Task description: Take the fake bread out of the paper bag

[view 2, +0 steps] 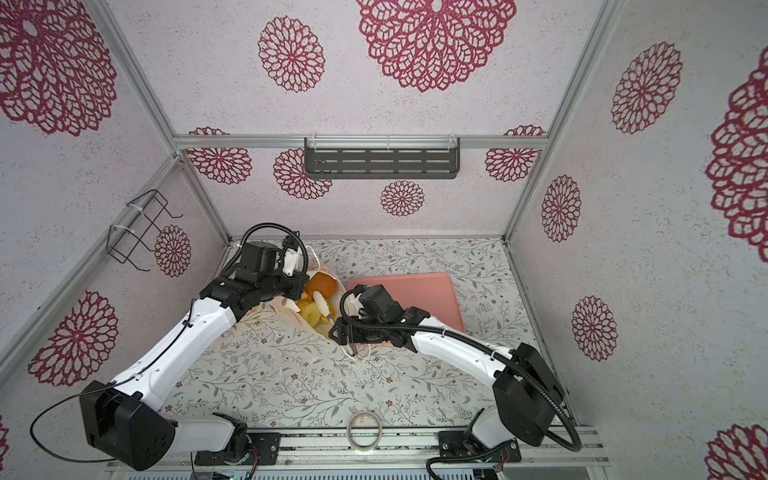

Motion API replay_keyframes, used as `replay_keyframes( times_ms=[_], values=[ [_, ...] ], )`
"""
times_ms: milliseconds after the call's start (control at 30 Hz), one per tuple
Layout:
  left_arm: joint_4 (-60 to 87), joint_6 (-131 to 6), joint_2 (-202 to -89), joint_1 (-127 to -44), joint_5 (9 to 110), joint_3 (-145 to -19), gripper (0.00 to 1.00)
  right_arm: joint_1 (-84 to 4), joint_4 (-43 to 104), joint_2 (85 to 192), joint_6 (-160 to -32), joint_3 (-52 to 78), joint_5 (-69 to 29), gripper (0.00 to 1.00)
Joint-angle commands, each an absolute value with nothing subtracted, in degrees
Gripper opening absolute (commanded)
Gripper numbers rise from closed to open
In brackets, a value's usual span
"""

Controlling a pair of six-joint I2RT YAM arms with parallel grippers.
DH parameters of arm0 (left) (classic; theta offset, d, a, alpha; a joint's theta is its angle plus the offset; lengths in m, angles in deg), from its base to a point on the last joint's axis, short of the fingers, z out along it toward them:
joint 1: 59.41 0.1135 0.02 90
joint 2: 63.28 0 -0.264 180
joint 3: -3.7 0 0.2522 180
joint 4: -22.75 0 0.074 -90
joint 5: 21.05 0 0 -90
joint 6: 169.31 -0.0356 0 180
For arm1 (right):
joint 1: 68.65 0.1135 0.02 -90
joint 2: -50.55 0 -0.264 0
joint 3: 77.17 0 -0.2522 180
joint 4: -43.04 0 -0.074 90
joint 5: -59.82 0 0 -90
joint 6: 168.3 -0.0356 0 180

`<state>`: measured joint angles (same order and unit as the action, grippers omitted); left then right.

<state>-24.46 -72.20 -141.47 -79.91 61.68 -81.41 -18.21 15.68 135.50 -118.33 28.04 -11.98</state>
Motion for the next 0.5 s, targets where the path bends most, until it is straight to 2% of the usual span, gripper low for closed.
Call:
replay_keyframes(
  times_ms=[0, 467],
  values=[
    [-21.7, -71.5, -139.8, -80.2, 60.9, -81.5, 0.0, -18.0, 16.3, 134.6, -114.5, 28.6, -13.6, 0.86],
    [-22.0, -71.1, -140.2, -80.2, 60.9, -81.9, 0.0, -17.8, 20.3, 139.0, -114.5, 30.4, -12.6, 0.81]
  ],
)
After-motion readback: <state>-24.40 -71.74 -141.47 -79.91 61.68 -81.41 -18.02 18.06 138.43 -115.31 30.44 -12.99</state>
